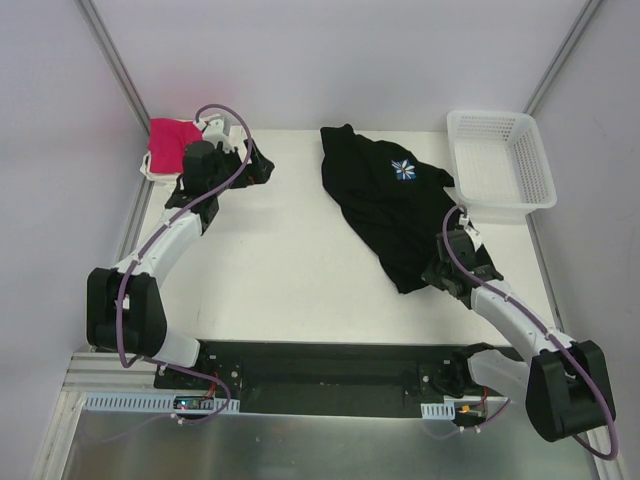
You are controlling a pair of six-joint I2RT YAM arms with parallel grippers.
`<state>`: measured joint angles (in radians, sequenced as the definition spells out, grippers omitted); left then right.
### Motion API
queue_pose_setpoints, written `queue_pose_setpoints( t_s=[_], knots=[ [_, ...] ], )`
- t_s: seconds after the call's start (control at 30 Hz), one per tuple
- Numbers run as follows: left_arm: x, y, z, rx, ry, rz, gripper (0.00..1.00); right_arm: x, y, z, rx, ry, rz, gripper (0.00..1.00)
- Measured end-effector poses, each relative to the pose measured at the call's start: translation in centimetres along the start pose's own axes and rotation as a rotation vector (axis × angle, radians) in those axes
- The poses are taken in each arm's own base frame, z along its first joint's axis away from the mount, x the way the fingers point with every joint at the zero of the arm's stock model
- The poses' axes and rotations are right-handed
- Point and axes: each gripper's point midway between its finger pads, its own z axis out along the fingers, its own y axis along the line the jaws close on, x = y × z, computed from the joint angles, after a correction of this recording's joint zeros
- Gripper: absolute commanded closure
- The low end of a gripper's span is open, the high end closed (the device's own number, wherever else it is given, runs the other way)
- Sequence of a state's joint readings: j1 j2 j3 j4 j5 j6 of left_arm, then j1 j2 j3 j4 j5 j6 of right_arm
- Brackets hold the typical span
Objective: Fold and stack the t-shirts
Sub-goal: Flatten out the tshirt
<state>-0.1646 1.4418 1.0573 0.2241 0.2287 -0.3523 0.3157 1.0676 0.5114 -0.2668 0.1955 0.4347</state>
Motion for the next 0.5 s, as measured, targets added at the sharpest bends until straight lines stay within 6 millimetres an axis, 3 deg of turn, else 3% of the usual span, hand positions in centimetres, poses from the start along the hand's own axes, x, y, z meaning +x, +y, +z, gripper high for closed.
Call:
queue_pose_setpoints(
  t_s=[0.3, 0.5],
  knots=[
    [0.9, 0.4, 0.7, -0.004, 0.025, -0.006, 0.01, -3.8, -0.1, -1.1, 0.0, -0.089, 0.03, 0.99],
    [0.9, 0.4, 0.7, -0.004, 0.026, -0.006, 0.01, -8.2, 0.2, -3.0, 0.015, -0.187, 0.035, 0.99]
  ],
)
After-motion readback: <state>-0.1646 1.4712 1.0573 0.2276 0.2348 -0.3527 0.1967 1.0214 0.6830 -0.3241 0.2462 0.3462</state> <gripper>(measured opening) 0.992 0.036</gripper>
